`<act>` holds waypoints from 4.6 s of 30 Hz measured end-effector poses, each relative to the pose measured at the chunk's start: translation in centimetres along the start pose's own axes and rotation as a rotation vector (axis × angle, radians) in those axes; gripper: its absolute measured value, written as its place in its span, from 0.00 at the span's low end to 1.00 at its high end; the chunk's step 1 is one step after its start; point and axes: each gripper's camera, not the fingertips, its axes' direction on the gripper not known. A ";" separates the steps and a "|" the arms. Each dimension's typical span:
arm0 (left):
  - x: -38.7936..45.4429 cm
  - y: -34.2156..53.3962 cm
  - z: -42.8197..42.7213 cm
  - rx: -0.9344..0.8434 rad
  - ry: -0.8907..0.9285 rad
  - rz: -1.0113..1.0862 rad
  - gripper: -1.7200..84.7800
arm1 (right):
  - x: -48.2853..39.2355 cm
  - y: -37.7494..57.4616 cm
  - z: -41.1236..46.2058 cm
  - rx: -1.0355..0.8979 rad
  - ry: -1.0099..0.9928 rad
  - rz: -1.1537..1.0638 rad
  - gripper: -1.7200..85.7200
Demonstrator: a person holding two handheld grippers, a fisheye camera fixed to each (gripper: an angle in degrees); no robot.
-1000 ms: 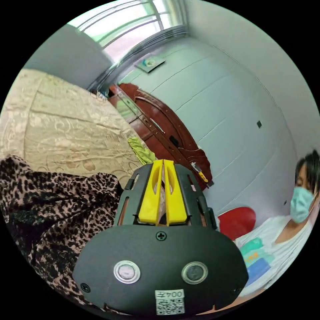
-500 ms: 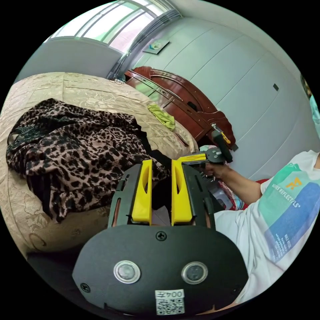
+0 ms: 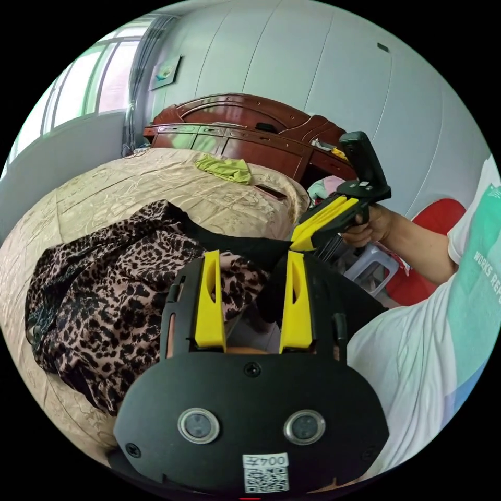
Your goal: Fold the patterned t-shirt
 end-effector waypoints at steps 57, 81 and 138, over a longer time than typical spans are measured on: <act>-8.2 2.1 -27.4 0.307 -0.093 -0.463 0.04 | 8.2 -5.9 0.8 0.230 0.046 0.464 0.15; -22.3 10.1 -42.9 0.404 -0.202 -0.756 0.04 | 14.5 -26.3 17.5 -0.183 0.405 0.071 0.10; -16.9 -16.8 -81.7 0.711 -0.347 -0.242 0.04 | 33.6 -0.2 -46.5 1.007 -0.322 0.036 0.02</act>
